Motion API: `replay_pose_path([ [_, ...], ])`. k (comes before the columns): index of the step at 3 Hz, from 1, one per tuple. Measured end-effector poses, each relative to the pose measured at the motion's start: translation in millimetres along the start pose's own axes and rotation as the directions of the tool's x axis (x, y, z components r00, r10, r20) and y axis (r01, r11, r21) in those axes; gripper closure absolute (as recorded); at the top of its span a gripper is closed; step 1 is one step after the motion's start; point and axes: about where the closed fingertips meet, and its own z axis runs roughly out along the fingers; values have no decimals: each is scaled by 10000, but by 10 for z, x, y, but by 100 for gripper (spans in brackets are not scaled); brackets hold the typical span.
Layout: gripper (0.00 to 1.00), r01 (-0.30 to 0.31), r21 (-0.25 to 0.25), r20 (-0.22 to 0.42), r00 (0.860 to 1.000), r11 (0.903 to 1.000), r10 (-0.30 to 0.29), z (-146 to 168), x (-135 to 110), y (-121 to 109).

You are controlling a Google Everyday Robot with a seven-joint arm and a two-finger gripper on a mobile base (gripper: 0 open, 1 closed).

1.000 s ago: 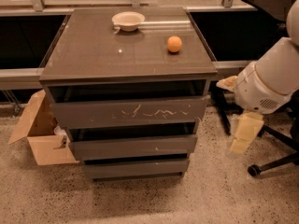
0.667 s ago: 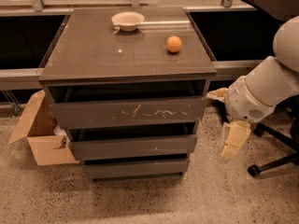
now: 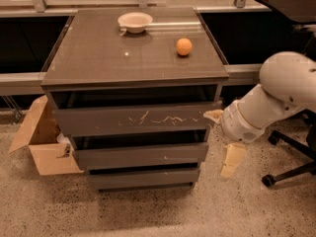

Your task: Open middle drawer

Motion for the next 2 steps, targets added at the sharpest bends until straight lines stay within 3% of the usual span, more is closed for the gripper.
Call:
replay_pose_path([
  [1,0,803,-684,458,9960,9944,-773,787,178,-44],
  [2,0,1051,-893,488,9937,9904,-1011,1232,288,-78],
])
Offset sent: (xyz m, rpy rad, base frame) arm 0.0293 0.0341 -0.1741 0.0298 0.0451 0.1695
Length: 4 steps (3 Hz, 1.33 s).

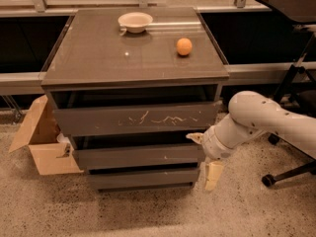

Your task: Open middle drawer

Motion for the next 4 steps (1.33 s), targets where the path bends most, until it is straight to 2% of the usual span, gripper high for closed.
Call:
replay_pose_path([
  [1,0,36,-270,284,9996,9996,-28,454,81,-128],
  [2,0,-472,-547,780,9956,9974,514,906,192,-311],
  [3,0,-471,-544,781,9956,9974,513,907,192,-312],
  [4,0,-251,20,902,9956,9997,248,1102,331,-470],
])
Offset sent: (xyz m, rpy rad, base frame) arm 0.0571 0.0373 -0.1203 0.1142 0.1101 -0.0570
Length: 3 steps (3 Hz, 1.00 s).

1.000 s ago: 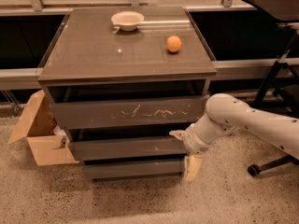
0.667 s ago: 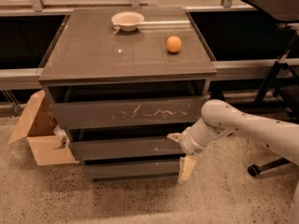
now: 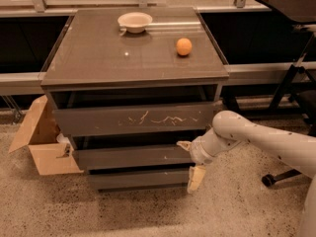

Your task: Open middle drawer

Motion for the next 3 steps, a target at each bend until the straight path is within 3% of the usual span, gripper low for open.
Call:
replay_pose_path([
  [1,0,506,619,220,9984,9968,-520,234,167,-230],
  [3,0,802,917,538,9949,9926,-853,628,408,-634],
])
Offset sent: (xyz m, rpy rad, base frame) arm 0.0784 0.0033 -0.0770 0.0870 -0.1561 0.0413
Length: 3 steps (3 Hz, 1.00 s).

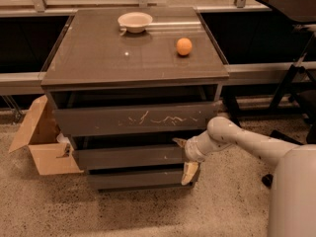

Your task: Open middle drawer

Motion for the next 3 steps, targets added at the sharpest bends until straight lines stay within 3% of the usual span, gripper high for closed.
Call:
replay_pose_path([
  [2,0,-474,154,56,9989,9988,473,257,156,-256],
  [3,17,-489,174,61,9988,9987,488,263,159,-270],
])
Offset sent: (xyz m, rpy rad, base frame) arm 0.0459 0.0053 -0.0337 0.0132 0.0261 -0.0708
